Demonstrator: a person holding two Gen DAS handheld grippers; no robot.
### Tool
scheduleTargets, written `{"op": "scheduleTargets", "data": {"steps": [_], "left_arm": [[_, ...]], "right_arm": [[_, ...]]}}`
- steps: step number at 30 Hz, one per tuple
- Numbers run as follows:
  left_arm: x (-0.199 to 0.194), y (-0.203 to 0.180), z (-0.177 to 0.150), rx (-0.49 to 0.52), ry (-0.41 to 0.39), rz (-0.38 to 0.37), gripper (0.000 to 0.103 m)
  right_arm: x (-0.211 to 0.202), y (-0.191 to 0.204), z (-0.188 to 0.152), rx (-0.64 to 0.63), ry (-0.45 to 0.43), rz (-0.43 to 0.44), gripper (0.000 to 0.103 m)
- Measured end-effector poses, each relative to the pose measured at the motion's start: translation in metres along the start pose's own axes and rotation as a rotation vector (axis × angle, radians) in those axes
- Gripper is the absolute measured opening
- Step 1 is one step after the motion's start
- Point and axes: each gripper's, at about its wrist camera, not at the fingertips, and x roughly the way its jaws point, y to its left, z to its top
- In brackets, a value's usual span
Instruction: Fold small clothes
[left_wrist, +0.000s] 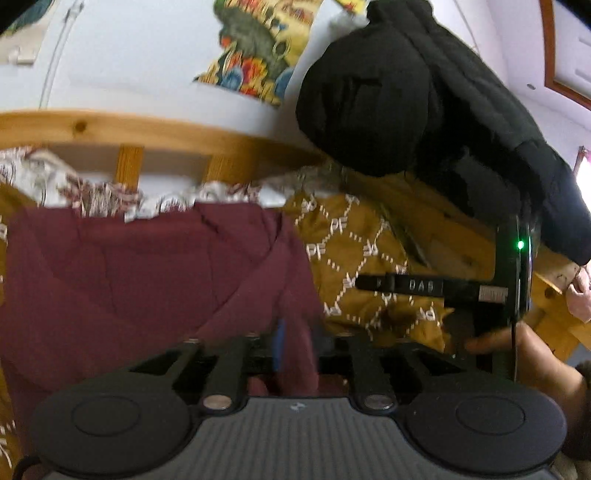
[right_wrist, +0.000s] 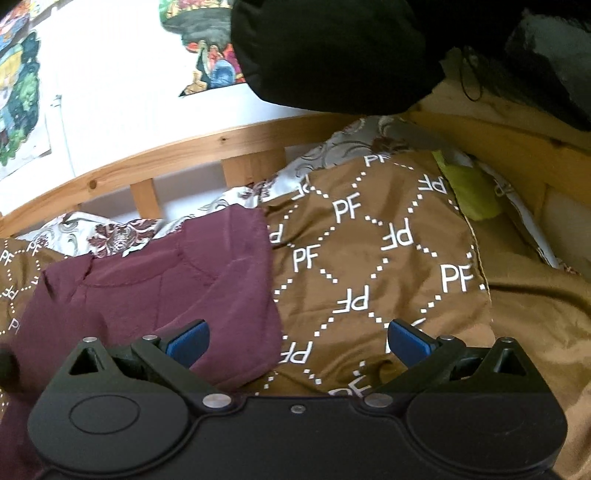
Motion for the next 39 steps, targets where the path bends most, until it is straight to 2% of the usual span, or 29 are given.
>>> {"op": "scheduleTargets", "data": {"steps": [1, 2, 5, 7, 10, 16, 18, 21, 22, 24, 27, 29, 31, 32, 34, 39], "left_arm": [[-0.001, 0.001, -0.001, -0.007, 0.0, 0.008, 0.058], [-0.004, 0.001, -0.001, -0.016, -0.011, 0.019, 0.071], [-0.02, 0.007, 0.004, -0.036, -0.032, 0.042, 0.082], [-0.029, 0.011, 0.014, -0.045, -0.03, 0.101, 0.089], [-0.046, 0.024, 0.027, -0.054, -0.011, 0.25, 0.091], [-0.071, 0.079, 0.036, -0.142, 0.027, 0.556, 0.096], [-0.071, 0.101, 0.031, -0.188, 0.027, 0.603, 0.096], [-0.07, 0.136, 0.023, -0.294, 0.032, 0.611, 0.09], [-0.068, 0.146, 0.023, -0.337, 0.047, 0.604, 0.086], [-0.067, 0.163, 0.024, -0.424, 0.045, 0.559, 0.081], [-0.07, 0.181, 0.026, -0.51, -0.003, 0.506, 0.073], [-0.069, 0.197, 0.022, -0.59, -0.016, 0.482, 0.061], [-0.063, 0.212, 0.012, -0.686, -0.001, 0.458, 0.051], [-0.06, 0.22, 0.006, -0.728, 0.015, 0.451, 0.046], [-0.055, 0.231, -0.004, -0.803, 0.038, 0.421, 0.043], [-0.054, 0.243, -0.015, -0.877, 0.012, 0.338, 0.042]], "right_arm": [[0.001, 0.0, -0.001, 0.0, 0.003, -0.001, 0.102], [0.002, 0.001, -0.002, -0.002, 0.006, 0.0, 0.102], [0.005, 0.006, -0.004, -0.014, 0.022, 0.01, 0.102], [0.006, 0.01, -0.007, -0.026, 0.032, 0.02, 0.102], [0.01, 0.019, -0.013, -0.049, 0.062, 0.083, 0.102], [0.02, 0.045, -0.031, -0.103, 0.182, 0.297, 0.101], [0.022, 0.054, -0.037, -0.124, 0.215, 0.337, 0.098], [0.016, 0.068, -0.045, -0.187, 0.202, 0.359, 0.092], [0.013, 0.071, -0.047, -0.206, 0.188, 0.363, 0.089], [0.01, 0.078, -0.049, -0.23, 0.16, 0.381, 0.086], [0.011, 0.084, -0.044, -0.222, 0.122, 0.428, 0.083], [0.017, 0.091, -0.034, -0.214, 0.112, 0.451, 0.079], [0.028, 0.105, -0.019, -0.21, 0.106, 0.477, 0.067], [0.037, 0.116, -0.01, -0.213, 0.113, 0.493, 0.064], [0.055, 0.141, 0.005, -0.217, 0.13, 0.525, 0.053], [0.11, 0.225, 0.039, -0.24, 0.195, 0.655, 0.049]]}}
